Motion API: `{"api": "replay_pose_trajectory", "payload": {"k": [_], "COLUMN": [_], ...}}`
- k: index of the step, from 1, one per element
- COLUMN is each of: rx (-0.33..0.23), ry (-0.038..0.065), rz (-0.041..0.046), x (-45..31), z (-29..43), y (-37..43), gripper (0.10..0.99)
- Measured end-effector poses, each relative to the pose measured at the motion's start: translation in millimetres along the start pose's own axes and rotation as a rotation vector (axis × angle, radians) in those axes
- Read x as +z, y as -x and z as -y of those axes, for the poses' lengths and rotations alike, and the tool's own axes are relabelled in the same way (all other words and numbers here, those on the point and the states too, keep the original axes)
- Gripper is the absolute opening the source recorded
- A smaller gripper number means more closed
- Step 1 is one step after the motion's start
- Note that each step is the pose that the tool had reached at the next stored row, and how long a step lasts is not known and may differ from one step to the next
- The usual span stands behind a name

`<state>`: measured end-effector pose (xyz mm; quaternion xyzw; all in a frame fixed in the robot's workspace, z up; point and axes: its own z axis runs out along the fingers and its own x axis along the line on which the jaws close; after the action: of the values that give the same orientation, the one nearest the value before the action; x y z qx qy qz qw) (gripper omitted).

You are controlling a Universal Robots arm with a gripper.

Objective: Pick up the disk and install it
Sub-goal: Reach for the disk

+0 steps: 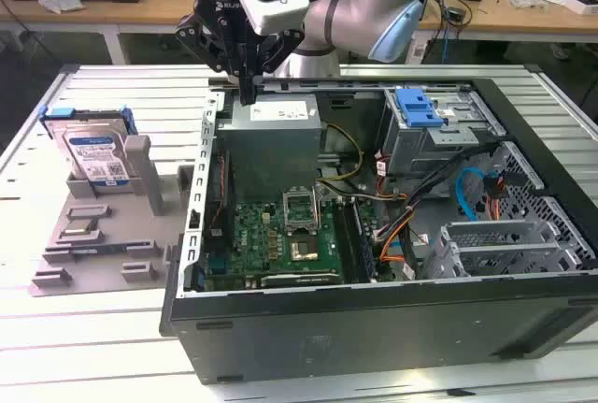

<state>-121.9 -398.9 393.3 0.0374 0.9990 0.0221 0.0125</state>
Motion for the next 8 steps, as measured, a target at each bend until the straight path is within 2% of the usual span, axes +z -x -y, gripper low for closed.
{"api": "replay_pose_trajectory", "payload": {"k": [8], "rx": [0.000], "ry": [0.000], "rz": [0.0000], "x": [-0.4], "z": [1.1], "y": [-15.5], "gripper": [0.106]}}
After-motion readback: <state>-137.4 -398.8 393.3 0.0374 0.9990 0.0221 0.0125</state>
